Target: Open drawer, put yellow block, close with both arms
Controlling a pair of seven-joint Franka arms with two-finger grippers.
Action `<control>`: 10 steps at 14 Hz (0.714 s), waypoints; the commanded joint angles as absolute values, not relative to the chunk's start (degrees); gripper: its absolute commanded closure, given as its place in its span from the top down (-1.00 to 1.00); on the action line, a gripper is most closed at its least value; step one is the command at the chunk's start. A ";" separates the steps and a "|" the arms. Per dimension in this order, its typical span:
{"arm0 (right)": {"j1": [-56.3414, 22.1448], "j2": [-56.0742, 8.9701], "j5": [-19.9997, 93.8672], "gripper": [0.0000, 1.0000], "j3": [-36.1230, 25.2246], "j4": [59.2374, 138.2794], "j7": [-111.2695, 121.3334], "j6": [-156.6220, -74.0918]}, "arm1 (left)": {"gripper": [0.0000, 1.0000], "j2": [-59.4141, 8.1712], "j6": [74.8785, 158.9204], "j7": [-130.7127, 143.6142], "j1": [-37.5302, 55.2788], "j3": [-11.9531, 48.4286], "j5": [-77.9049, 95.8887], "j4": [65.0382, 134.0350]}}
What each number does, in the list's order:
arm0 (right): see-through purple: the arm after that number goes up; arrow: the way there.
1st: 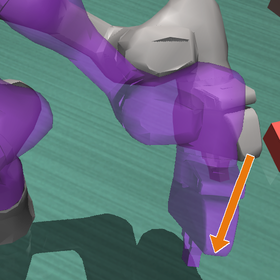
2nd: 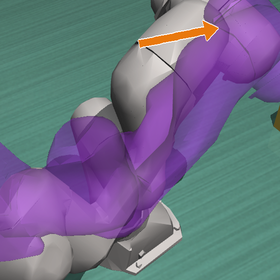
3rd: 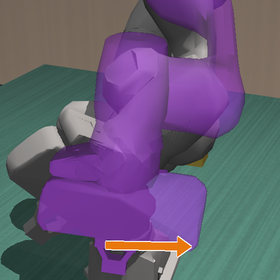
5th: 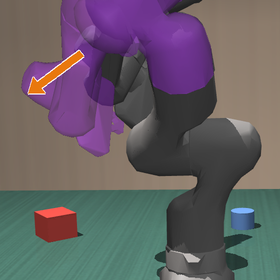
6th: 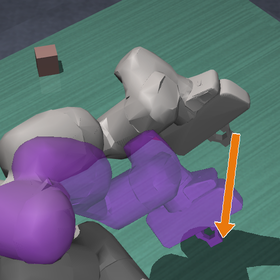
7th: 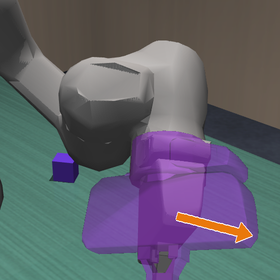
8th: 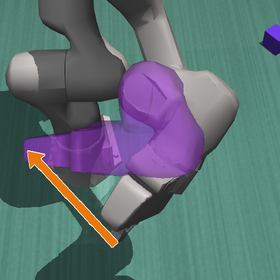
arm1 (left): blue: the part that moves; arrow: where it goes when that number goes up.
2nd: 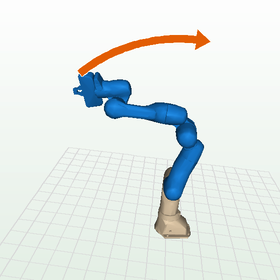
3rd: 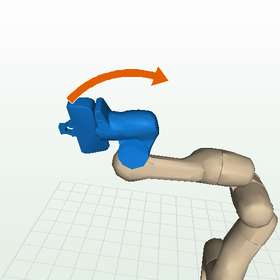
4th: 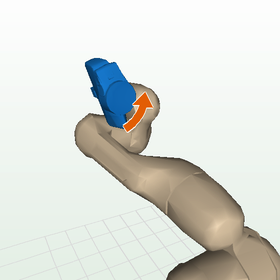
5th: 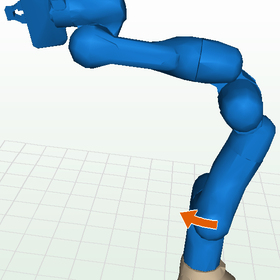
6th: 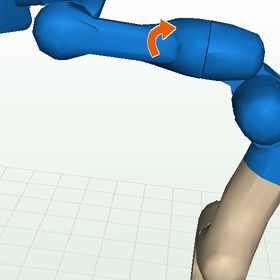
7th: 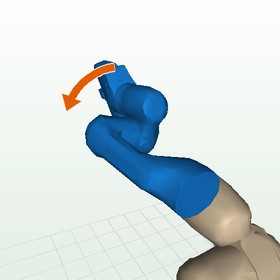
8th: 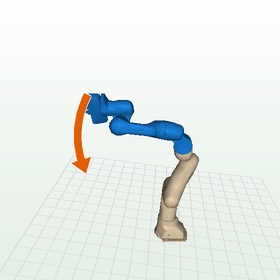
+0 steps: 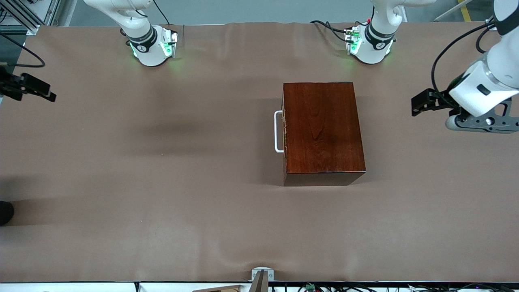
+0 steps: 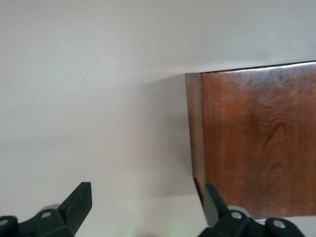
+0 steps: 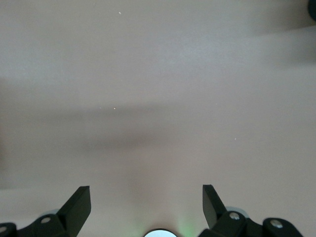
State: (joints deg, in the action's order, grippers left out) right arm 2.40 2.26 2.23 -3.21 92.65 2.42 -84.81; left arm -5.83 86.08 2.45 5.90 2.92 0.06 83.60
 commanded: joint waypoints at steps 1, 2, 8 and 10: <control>-0.09 2.37 2.81 1.00 -4.75 92.46 2.81 -85.17 | 1.00 5.34 93.24 -0.26 6.77 0.88 1.14 99.11; -0.09 2.29 2.64 1.00 -4.75 92.46 2.81 -85.51 | 1.00 5.36 92.90 -0.26 6.68 0.70 1.14 99.14; -0.09 2.46 2.55 1.00 -4.92 92.72 2.90 -86.75 | 1.00 2.90 92.72 2.45 6.07 -0.18 1.05 95.81; -0.18 2.72 2.29 1.00 -4.92 92.72 2.90 -85.96 | 1.00 2.90 92.64 3.77 6.15 -0.09 0.97 95.71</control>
